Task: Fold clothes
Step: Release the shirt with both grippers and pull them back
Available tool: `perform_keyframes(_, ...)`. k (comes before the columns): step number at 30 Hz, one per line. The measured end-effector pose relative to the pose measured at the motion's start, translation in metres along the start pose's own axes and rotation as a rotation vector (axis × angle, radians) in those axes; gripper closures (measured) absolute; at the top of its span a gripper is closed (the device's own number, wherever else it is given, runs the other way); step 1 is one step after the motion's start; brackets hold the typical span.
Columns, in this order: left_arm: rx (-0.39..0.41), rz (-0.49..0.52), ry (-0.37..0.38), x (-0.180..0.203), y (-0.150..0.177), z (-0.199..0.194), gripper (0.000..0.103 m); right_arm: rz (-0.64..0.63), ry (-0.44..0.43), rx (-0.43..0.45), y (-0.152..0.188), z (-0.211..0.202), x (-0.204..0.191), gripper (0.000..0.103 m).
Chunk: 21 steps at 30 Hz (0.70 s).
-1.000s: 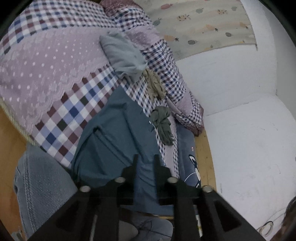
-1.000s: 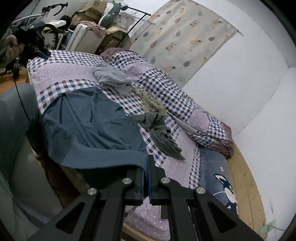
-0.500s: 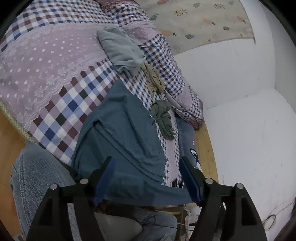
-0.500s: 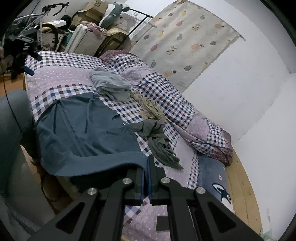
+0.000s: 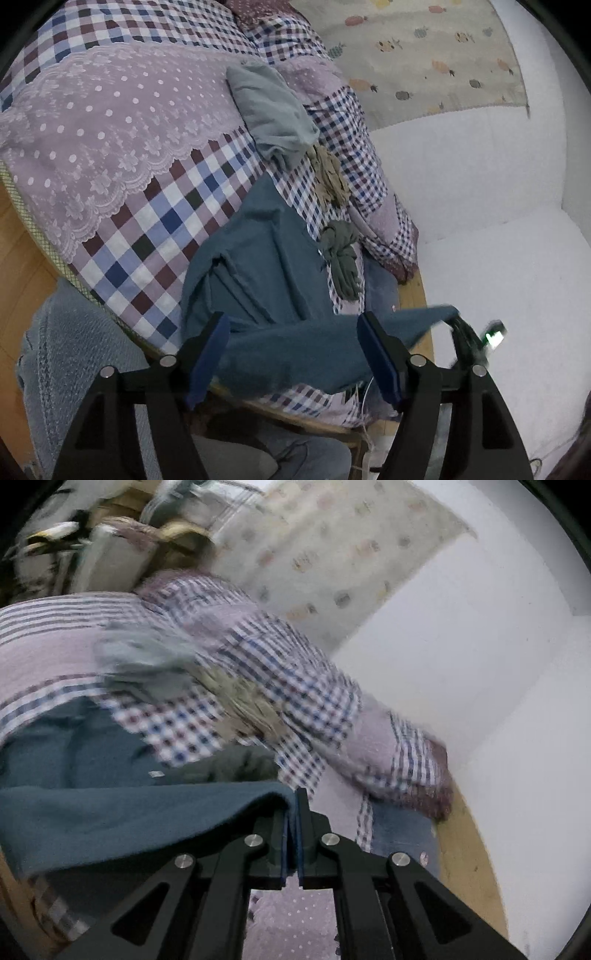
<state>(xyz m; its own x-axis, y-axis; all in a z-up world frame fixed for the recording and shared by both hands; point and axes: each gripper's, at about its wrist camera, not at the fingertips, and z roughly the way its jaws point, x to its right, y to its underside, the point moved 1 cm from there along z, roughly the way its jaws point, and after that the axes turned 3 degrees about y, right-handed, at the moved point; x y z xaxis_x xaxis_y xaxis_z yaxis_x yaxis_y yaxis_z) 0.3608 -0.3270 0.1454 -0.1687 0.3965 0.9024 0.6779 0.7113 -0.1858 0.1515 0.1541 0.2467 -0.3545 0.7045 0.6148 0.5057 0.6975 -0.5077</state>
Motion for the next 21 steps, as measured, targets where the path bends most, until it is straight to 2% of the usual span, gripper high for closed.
perform_keyframes(6,0.047,-0.025,-0.001,-0.004,-0.004,-0.003,0.027,0.087,-0.039,-0.229,-0.026,0.155,0.022,0.101)
perform_keyframes(8,0.059,-0.037,-0.005,-0.006,-0.005,-0.005,0.027,0.110,-0.052,-0.307,-0.029,0.203,0.024,0.090)
perform_keyframes(10,0.063,-0.036,-0.016,-0.008,-0.005,-0.007,0.027,0.104,-0.048,-0.358,-0.014,0.225,0.010,0.055)
perform_keyframes(12,0.067,-0.035,-0.028,-0.009,-0.005,-0.008,0.027,0.098,-0.038,-0.395,-0.001,0.242,-0.001,0.041)
perform_keyframes(15,0.076,-0.030,-0.034,-0.012,-0.006,-0.012,0.027,0.127,-0.032,-0.378,0.006,0.238,0.001,0.027)
perform_keyframes(18,0.068,-0.021,-0.028,-0.012,-0.002,-0.012,0.027,0.186,-0.011,-0.320,0.008,0.211,0.015,0.025)
perform_keyframes(21,0.058,0.004,-0.020,-0.010,0.008,-0.005,0.024,0.288,-0.041,-0.210,0.012,0.156,0.026,0.023)
